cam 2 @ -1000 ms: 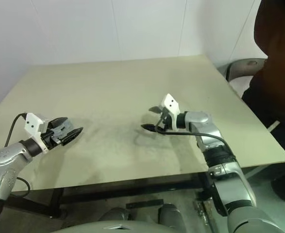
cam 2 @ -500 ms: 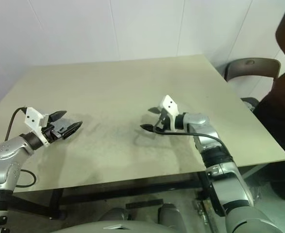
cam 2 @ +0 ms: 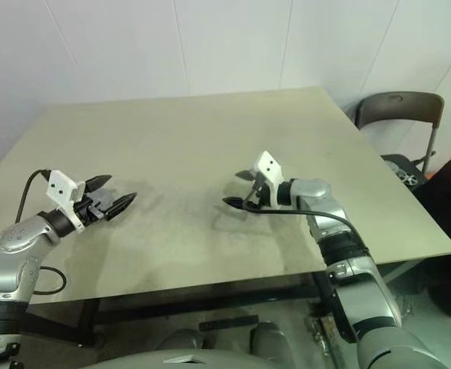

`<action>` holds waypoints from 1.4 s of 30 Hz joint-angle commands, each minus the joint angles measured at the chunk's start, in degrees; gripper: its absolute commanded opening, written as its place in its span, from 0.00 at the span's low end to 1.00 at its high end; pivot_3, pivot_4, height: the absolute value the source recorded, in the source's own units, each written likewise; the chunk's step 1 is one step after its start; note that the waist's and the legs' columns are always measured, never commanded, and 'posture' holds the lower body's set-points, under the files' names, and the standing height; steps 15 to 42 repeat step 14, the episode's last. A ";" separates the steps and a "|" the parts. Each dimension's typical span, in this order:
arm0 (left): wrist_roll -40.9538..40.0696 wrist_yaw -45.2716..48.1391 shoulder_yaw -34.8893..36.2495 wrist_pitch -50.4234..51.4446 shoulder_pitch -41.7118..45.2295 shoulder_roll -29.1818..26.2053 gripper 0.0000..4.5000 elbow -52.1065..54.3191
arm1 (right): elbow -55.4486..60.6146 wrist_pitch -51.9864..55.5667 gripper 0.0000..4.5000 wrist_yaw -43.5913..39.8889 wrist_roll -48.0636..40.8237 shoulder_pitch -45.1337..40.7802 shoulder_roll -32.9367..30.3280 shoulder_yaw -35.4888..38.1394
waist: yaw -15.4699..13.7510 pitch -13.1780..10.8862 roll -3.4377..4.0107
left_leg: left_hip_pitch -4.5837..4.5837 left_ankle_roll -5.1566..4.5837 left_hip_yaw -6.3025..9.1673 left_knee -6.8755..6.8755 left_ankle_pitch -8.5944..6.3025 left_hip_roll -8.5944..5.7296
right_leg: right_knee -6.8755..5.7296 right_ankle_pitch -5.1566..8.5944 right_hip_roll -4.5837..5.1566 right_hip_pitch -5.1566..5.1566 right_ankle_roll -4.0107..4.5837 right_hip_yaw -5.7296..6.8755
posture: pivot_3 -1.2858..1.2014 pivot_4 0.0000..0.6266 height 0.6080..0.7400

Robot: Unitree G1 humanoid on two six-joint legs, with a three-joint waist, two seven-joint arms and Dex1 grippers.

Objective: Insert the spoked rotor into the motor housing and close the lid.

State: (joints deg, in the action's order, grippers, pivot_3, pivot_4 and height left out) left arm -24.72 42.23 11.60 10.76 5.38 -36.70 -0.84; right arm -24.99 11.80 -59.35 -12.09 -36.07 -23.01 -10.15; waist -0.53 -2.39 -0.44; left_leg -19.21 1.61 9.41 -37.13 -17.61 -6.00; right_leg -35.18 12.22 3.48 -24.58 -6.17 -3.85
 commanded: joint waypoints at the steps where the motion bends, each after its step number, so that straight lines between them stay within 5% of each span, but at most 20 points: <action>1: -0.69 -0.97 2.07 1.08 1.07 -0.12 0.99 2.24 | 1.41 0.12 1.00 0.30 -0.85 -1.05 -0.09 2.16 | -0.01 0.00 0.00 | 0.00 0.00 0.00 0.00 0.00 0.00 | 0.00 0.00 0.00 0.00 0.00 0.00 | 0.52 0.00 1.00; 42: -0.37 2.05 2.46 -0.21 1.97 -0.15 0.99 0.34 | 0.67 -0.94 1.00 0.29 -0.11 -1.41 0.29 1.62 | -0.02 0.00 0.00 | 0.03 0.01 0.00 -0.02 0.00 0.00 | -0.03 0.00 -0.01 0.01 0.01 0.00 | 0.52 0.00 1.00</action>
